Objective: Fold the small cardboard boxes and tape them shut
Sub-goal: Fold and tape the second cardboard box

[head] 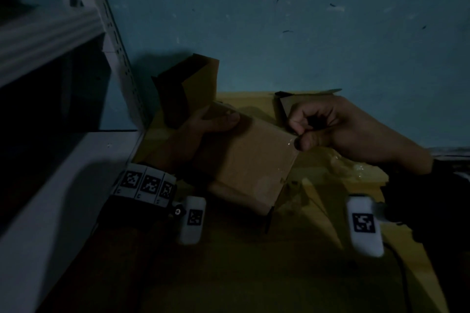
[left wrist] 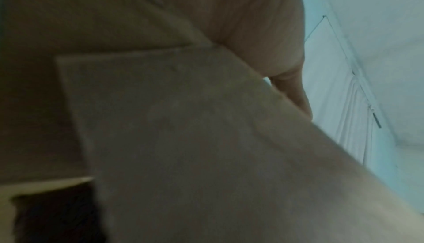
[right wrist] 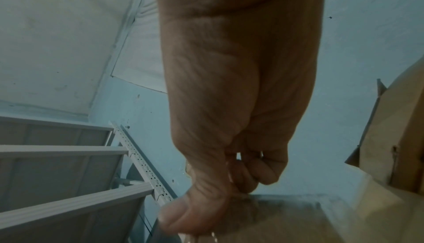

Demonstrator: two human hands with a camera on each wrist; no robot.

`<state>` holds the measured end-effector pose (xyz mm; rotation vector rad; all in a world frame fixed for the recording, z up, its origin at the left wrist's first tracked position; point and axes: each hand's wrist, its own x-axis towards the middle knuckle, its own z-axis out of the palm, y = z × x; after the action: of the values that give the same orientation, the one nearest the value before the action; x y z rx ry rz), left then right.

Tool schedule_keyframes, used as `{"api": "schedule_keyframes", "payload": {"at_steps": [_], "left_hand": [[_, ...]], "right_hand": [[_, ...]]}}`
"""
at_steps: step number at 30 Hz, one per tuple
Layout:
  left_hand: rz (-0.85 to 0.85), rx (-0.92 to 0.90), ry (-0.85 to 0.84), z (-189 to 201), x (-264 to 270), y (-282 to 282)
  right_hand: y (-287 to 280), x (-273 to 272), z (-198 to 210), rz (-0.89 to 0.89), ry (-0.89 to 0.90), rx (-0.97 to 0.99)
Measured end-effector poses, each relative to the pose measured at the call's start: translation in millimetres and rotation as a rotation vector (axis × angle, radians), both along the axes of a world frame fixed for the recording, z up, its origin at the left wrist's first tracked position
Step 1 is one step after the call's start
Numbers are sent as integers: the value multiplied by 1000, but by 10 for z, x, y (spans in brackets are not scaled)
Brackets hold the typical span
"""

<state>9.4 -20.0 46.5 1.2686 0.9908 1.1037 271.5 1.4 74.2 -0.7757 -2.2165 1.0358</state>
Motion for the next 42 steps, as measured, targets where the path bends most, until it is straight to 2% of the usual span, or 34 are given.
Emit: {"api": "schedule_keyframes", "payload": {"at_steps": [4,11,16,20,26,37,42], "left_hand": [[8,-14,-13,-16,-30,18],[64,37,-12,41,-35,5],[75,18,4,17,-55,29],[72,16,-20,14,-34,12],[46,-24,-38,15,-25,-10],[21,-81,-101,21,-29,-49],[61,-40,-119,59,-7,-51]], "right_hand": [[2,-43,-36,-31,29,39],[-1,-91,-53,-257,158,137],[-16,-115,-69,-259,226,103],[-5,-128,-106,-316,248,165],[18,-106,-102,-228,167,201],[-1,-110,-51,-127,74,124],[-26,-116,-19,-238,164,189]]}}
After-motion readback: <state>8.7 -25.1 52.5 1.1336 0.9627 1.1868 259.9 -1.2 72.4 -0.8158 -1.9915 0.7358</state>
